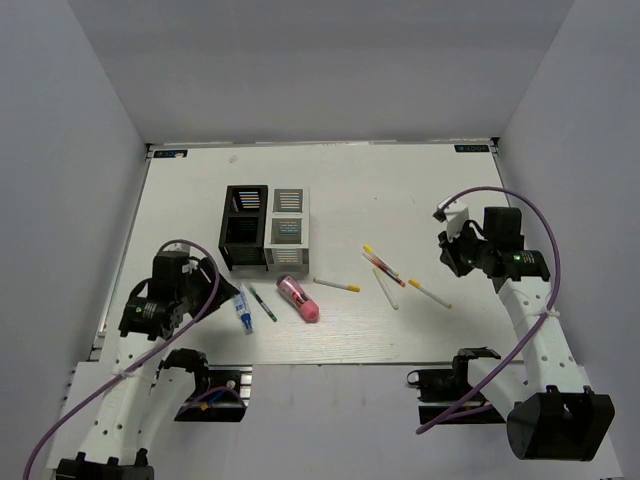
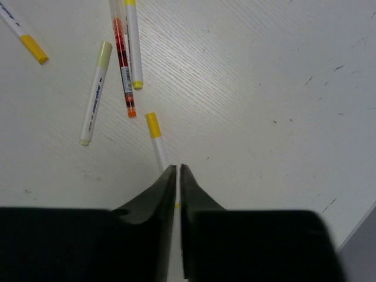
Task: Sort the stationery into containers
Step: Pick up the stationery from the center of the board.
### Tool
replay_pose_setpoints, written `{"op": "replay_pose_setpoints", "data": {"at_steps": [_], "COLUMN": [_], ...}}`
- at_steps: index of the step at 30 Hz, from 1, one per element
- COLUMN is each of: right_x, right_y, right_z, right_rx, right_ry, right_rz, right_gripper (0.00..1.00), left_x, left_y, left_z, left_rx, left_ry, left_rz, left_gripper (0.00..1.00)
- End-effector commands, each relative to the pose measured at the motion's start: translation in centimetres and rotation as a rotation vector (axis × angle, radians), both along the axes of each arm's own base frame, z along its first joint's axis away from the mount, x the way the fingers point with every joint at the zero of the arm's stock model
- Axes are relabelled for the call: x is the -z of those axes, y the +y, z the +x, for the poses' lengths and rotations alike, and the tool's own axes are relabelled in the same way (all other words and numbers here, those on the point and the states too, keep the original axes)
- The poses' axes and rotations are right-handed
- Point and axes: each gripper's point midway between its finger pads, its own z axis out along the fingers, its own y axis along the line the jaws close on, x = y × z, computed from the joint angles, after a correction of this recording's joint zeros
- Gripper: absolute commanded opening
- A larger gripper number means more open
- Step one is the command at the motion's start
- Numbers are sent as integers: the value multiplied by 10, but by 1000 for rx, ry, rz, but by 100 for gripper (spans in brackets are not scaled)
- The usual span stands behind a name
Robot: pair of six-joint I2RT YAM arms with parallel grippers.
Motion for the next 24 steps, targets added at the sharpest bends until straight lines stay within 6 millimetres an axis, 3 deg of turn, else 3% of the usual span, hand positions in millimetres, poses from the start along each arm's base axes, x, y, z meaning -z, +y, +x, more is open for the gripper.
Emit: {"op": "replay_pose_setpoints", "data": {"at_steps": [1, 3, 4, 7, 16, 21, 24], "right_x": [3, 6, 6, 11, 12, 15, 17], "right_y": [12, 13, 14, 16, 23, 23, 23], "right_z": [-10, -10, -9, -10, -5, -5, -4], "right_rx": [-31, -28, -29, -32, -40, -41, -38], "right_ry": [35, 38, 39, 64, 88, 88, 90], "right_rz": [66, 74, 79, 92, 129, 133, 135], "right_gripper": [3, 12, 33, 45, 50, 52, 52], "left_x": [16, 21, 23, 34, 61, 63, 74], "left_y": [7, 11, 11, 10, 15, 13, 16], "left_z": [-5, -4, -2, 2, 22, 41, 47], "left_rx": [-60, -74, -74, -81, -121, -125, -144], "left_ry": [69, 94, 103, 154, 277, 219, 213], "left_rz": [28, 51, 53, 57, 119, 124, 148], "left_gripper": [70, 66, 61, 55, 59, 62, 62]}}
